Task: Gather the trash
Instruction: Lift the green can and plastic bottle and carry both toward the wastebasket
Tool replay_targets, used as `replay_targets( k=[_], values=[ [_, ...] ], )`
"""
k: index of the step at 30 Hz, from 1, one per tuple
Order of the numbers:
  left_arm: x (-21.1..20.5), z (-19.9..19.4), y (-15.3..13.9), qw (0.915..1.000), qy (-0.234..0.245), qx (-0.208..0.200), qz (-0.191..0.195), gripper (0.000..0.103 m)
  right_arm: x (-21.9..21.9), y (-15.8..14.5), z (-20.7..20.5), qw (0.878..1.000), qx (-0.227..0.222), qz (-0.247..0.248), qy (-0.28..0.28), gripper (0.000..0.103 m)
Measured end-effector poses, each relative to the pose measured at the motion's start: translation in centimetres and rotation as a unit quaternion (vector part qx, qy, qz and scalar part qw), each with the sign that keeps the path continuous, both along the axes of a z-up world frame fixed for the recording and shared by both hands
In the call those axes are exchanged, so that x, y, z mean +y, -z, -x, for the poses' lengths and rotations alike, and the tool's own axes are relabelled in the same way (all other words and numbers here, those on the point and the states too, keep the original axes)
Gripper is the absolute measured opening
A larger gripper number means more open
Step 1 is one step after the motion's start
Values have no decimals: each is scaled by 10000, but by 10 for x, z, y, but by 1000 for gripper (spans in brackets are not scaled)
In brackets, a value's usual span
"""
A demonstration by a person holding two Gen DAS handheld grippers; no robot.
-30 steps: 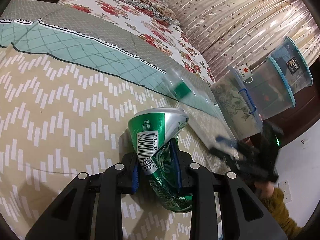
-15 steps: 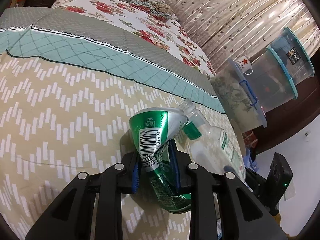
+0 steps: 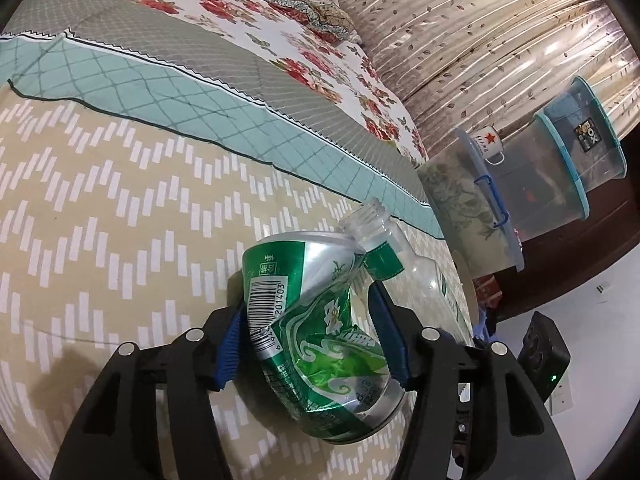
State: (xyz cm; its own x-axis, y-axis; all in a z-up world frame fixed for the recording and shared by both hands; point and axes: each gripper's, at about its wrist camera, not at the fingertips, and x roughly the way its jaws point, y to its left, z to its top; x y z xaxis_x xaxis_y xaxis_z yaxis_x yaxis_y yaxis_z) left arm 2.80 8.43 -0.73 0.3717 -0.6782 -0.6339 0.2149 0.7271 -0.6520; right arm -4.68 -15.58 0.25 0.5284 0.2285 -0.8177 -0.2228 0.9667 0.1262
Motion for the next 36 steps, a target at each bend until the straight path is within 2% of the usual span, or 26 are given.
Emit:
replay_targets(
  k=[2, 3, 4, 5, 6, 8, 17, 25, 32, 36],
  values=[
    [-1, -1, 1, 10000, 4, 25, 47, 53, -2, -1, -1, 9999, -5, -135, 67, 85],
    [-2, -1, 1, 10000, 11, 38, 62, 52, -2, -1, -2, 9999, -25, -151, 79, 78],
    [-3, -2, 1, 10000, 17, 33, 36, 46, -1, -1, -2, 9998, -24, -176, 58, 75],
    [-4, -2, 2, 10000, 67, 43, 31, 27, -1, -1, -2, 9998, -34, -202, 50, 75],
    [-7, -3, 3, 9998, 178, 87, 88, 22, -1, -2, 0, 9997, -74, -249, 32, 73],
    [-9, -1, 3, 9997, 208, 71, 126, 19, 1, -4, 3, 9995, -144, -265, -15, 72],
    [-32, 11, -12, 9990, 439, -90, 24, 13, -9, -10, 19, 9982, -335, -474, 166, 70],
    [-67, 20, -13, 9967, 807, -79, -52, 13, -45, -8, 39, 9947, -460, -530, 749, 69],
    [-117, 24, -14, 9916, 1275, -62, -200, 13, -83, -5, 55, 9887, -567, -657, 1221, 69],
    [-160, 25, -17, 9864, 1621, -57, -265, 13, -110, -4, 67, 9835, -671, -708, 1526, 69]
  ],
)
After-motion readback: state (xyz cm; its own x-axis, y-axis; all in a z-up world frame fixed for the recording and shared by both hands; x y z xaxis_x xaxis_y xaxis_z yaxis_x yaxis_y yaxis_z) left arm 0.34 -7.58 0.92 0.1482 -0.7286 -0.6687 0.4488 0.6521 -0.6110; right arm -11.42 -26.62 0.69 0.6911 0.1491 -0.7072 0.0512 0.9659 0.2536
